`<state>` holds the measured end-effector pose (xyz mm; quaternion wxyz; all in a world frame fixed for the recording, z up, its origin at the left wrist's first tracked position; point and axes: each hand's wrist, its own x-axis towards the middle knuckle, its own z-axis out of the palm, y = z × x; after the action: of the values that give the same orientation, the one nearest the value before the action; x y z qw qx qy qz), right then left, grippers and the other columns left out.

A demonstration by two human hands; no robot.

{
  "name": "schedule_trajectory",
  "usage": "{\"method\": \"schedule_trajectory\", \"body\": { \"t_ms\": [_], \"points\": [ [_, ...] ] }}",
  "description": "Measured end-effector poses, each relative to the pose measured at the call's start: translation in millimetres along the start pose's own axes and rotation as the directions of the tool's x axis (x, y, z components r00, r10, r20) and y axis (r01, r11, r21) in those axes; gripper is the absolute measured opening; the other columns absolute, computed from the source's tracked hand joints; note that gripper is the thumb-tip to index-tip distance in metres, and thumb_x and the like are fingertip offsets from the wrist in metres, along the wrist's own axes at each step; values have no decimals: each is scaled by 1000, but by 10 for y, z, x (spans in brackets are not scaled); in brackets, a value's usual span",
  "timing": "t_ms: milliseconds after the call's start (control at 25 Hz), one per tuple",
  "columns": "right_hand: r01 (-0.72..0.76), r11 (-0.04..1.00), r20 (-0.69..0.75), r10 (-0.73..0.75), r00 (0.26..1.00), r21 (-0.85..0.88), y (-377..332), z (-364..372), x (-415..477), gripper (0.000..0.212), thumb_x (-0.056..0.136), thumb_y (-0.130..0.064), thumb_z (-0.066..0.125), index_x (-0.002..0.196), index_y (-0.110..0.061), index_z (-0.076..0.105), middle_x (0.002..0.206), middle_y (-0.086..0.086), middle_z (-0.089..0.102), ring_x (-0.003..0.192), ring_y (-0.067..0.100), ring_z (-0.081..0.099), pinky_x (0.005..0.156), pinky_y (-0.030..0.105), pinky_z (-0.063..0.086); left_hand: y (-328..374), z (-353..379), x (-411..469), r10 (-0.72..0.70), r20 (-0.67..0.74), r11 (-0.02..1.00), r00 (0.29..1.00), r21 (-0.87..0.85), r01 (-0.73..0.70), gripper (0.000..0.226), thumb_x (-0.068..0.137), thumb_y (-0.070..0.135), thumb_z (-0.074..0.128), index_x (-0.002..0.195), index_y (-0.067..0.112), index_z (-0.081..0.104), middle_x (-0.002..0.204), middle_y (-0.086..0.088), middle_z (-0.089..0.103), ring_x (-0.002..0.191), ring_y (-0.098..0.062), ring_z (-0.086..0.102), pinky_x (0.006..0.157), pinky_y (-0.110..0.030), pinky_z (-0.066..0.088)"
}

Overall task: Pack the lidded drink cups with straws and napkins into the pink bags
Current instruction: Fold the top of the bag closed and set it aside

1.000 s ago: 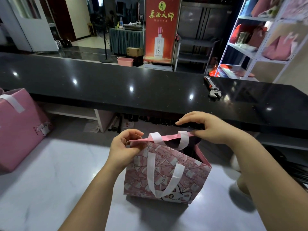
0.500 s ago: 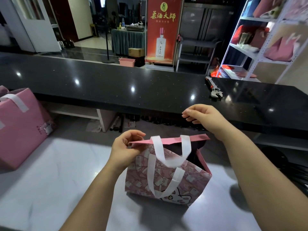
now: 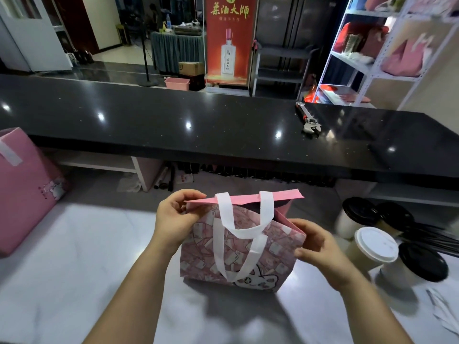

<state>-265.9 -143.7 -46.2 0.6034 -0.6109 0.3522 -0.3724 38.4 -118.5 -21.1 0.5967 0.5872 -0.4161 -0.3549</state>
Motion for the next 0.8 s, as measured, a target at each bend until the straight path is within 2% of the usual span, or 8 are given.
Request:
{"method": "schedule_trajectory", "body": {
  "t_ms": [160, 280, 320, 400, 480, 600, 720, 800],
  "points": [
    [44, 999, -288, -45, 957, -11, 110, 285, 94, 21, 78, -13, 72, 92, -28, 75, 97, 6, 73, 93, 24, 67, 78, 37, 56, 17, -34, 30, -49, 44, 998, 998, -24, 50, 25, 79, -5, 71, 80, 19, 76, 83, 0, 74, 80, -14, 70, 64, -20, 54],
    [122, 992, -426, -102, 899, 20, 172, 293, 222, 10, 78, -24, 70, 85, -29, 75, 132, -4, 56, 119, 20, 56, 96, 38, 50, 41, -66, 56, -57, 105, 998, 993, 8, 57, 25, 82, -5, 67, 77, 18, 75, 80, 1, 74, 77, -13, 69, 62, -19, 54],
    [127, 990, -396, -93, 913, 61, 150, 243, 264, 13, 74, -32, 76, 87, -29, 75, 142, -8, 47, 126, 17, 51, 100, 36, 47, 53, -78, 64, -56, 127, 998, 990, 18, 55, 24, 82, -6, 67, 78, 17, 75, 79, 1, 73, 76, -13, 68, 62, -19, 53],
    [66, 987, -263, -25, 964, 145, 131, 79, 384, 44, 62, -45, 84, 100, -24, 73, 150, -6, 40, 129, 18, 49, 102, 37, 47, 70, -110, 85, -61, 164, 997, 984, 45, 55, 22, 81, -5, 67, 79, 15, 74, 78, 1, 73, 75, -12, 68, 63, -18, 53],
    [27, 984, -203, 10, 979, 177, 90, -27, 498, 36, 71, -32, 81, 102, -16, 73, 142, -8, 50, 127, 20, 51, 100, 42, 48, 88, -127, 105, -77, 193, 995, 978, 83, 62, 19, 81, -5, 68, 80, 13, 74, 79, -1, 73, 74, -11, 68, 61, -20, 54],
    [56, 995, -337, -24, 941, 87, 73, 25, 596, 18, 85, 1, 63, 99, -10, 69, 108, -9, 71, 103, 17, 64, 84, 39, 56, 93, -129, 112, -76, 181, 994, 981, 90, 60, 19, 81, -7, 67, 81, 11, 72, 76, 3, 72, 71, -9, 68, 57, -20, 53],
    [142, 983, -474, -72, 878, 114, 80, 159, 623, 17, 76, -5, 69, 89, -13, 61, 76, -10, 69, 74, 8, 63, 66, 26, 55, 83, -126, 110, -44, 133, 999, 990, 2, 44, 27, 78, -15, 67, 80, 12, 67, 79, 1, 71, 76, -11, 68, 60, -23, 55],
    [195, 978, -516, -128, 847, 77, 122, 197, 620, 31, 75, 1, 71, 91, -18, 52, 77, -7, 64, 73, 7, 60, 63, 23, 54, 61, -130, 113, -12, 121, 998, 993, -64, 20, 37, 75, -23, 63, 69, 14, 63, 80, -3, 71, 79, -16, 68, 63, -26, 56]
  ]
}}
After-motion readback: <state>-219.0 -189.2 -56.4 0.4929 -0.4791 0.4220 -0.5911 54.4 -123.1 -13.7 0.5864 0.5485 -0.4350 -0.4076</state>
